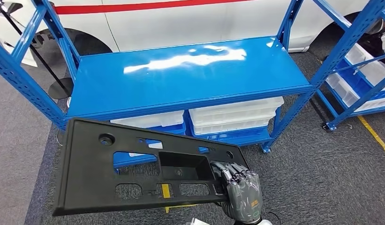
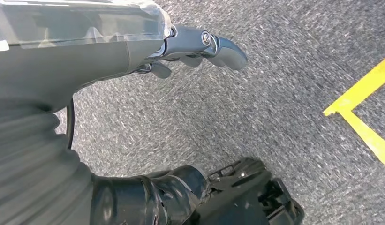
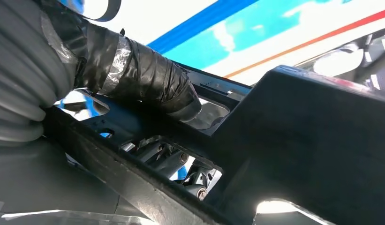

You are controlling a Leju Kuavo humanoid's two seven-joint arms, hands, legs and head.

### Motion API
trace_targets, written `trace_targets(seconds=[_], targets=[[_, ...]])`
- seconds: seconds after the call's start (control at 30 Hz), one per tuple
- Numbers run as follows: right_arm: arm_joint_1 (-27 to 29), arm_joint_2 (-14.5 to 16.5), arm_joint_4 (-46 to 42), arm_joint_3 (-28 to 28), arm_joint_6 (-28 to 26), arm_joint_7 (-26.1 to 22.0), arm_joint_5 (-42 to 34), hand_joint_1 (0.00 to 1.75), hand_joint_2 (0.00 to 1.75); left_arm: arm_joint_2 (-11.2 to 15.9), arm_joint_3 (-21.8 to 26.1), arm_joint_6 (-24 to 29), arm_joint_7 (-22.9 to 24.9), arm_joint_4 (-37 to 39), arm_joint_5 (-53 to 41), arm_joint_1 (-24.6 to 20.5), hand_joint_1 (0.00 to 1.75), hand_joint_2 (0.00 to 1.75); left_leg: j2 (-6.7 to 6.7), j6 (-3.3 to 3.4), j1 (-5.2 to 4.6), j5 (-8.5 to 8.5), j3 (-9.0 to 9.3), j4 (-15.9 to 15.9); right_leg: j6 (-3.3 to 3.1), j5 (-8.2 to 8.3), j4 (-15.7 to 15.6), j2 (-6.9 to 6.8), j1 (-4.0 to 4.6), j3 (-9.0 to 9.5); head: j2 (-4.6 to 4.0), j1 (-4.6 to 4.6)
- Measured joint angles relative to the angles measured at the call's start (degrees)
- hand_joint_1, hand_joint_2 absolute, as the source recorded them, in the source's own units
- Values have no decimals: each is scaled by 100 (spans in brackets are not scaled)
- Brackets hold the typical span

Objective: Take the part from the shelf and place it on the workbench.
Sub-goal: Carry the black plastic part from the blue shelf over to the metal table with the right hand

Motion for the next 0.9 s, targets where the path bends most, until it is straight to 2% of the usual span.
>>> trace_targets(seconds=[0.07, 0.1, 0.13, 0.2, 0.27, 0.3, 0.37, 0.4, 0.43, 0.47, 0.5, 0.57, 0.6, 0.63, 0.7, 0.73, 0.8, 0.83, 0.87, 0.9], targets=[[57, 40, -64, -77, 0, -100, -27, 175, 175, 0, 0, 1, -5, 0, 16, -1, 0, 175, 50, -57, -15, -48, -4, 59, -31, 262, -722, -138, 12, 361, 0, -2], [93, 73, -103, -120, 0, -160, -42, 175, 175, 1, 0, 2, -9, 0, 28, -1, 0, 175, 71, -90, -28, -67, -7, 83, -59, 304, -914, -174, 24, 449, 0, -4], [136, 109, -139, -165, 0, -228, -62, 175, 175, 1, 0, 3, -11, 0, 45, -1, 0, 175, 92, -121, -41, -79, -9, 95, -91, 292, -976, -179, 42, 465, 0, -6], [237, 191, -218, -280, 0, -370, -108, 175, 175, 1, 0, 4, -18, 0, 81, -3, 0, 175, 137, -175, -42, -95, -5, 96, -159, 315, -982, -99, 48, 447, 0, -7], [324, 288, -299, -409, 0, -506, -149, 175, 175, 1, 0, 6, -24, 0, 108, -5, 0, 175, 82, -232, -24, -240, -56, 244, -227, 342, -1007, -33, 31, 444, 0, -7], [361, 340, -334, -473, 0, -559, -165, 175, 175, 1, -1, 7, -27, 0, 115, -4, 0, 175, 21, -256, -17, -408, -153, 483, -255, 356, -1018, 0, 20, 442, 0, -9], [422, 425, -375, -587, 0, -619, -189, 175, 175, 1, -2, 9, -28, 0, 126, 5, 0, 175, -83, -277, -13, -796, -462, 1217, -286, 369, -1018, 80, 24, 426, 0, -10], [453, 455, -384, -639, 0, -631, -199, 175, 175, 1, -2, 9, -28, 0, 128, 11, 0, 175, -104, -277, -13, -910, -605, 1542, -292, 372, -1017, 128, 30, 422, 0, -9], [483, 475, -388, -686, 0, -636, -207, 175, 175, 1, -2, 9, -28, 0, 132, 17, 0, 175, -115, -268, -14, -910, -669, 1690, -294, 374, -1015, 182, 37, 421, 0, -10], [508, 491, -389, -726, 0, -638, -212, 175, 175, 1, -2, 9, -28, 0, 136, 20, 0, 175, -127, -250, -14, -798, -632, 1620, -294, 375, -1013, 244, 44, 425, 0, -10], [526, 507, -392, -759, 0, -640, -215, 175, 175, 1, -2, 9, -28, 0, 140, 21, 0, 175, -160, -220, -16, -598, -496, 1334, -293, 376, -1009, 312, 49, 433, 0, -10], [539, 537, -407, -799, 0, -643, -216, 175, 175, 5, -3, 10, -30, 1, 145, 20, 0, 175, -369, -142, -20, -233, -145, 558, -280, 382, -996, 441, 59, 440, 0, -7], [541, 549, -413, -812, 0, -645, -217, 175, 175, 8, -3, 11, -32, 2, 146, 17, 0, 175, -472, -114, -23, -151, -21, 281, -262, 390, -988, 497, 56, 427, 0, -9], [545, 560, -418, -824, -1, -646, -218, 175, 175, 10, -4, 13, -33, 3, 147, 11, 0, 175, -544, -98, -31, -138, 40, 140, -235, 404, -984, 548, 45, 405, 0, -9], [566, 575, -419, -856, -2, -649, -217, 175, 175, 10, -4, 15, -34, 4, 149, -1, 0, 175, -500, -84, -37, -138, 72, 71, -161, 443, -1003, 647, 27, 364, 0, -12], [582, 581, -421, -874, -3, -649, -217, 175, 175, 8, -4, 16, -34, 4, 151, -4, 0, 175, -440, -64, -28, -111, 84, 38, -128, 440, -994, 610, 30, 351, 0, -10], [596, 585, -429, -897, -3, -650, -216, 175, 175, 4, -4, 17, -37, 4, 156, -1, 0, 175, -298, -7, -1, -55, 104, -40, -78, 260, -751, 358, 56, 233, 0, 0], [598, 585, -432, -900, -3, -652, -216, 175, 175, 4, -4, 17, -38, 4, 159, 4, 0, 175, -219, 14, -1, -44, 107, -55, -63, 81, -455, 197, 54, 100, 0, 4], [597, 586, -433, -902, -2, -653, -216, 175, 175, 4, -4, 17, -39, 4, 160, 12, 0, 175, -144, 28, -6, -45, 103, -55, -44, -109, -89, 110, 47, -72, 0, 9], [600, 587, -433, -907, -2, -655, -216, 175, 175, 4, -4, 17, -39, 4, 161, 21, 0, 175, -68, 33, -11, -50, 100, -52, -24, -246, 253, 81, 32, -232, 0, 8]])
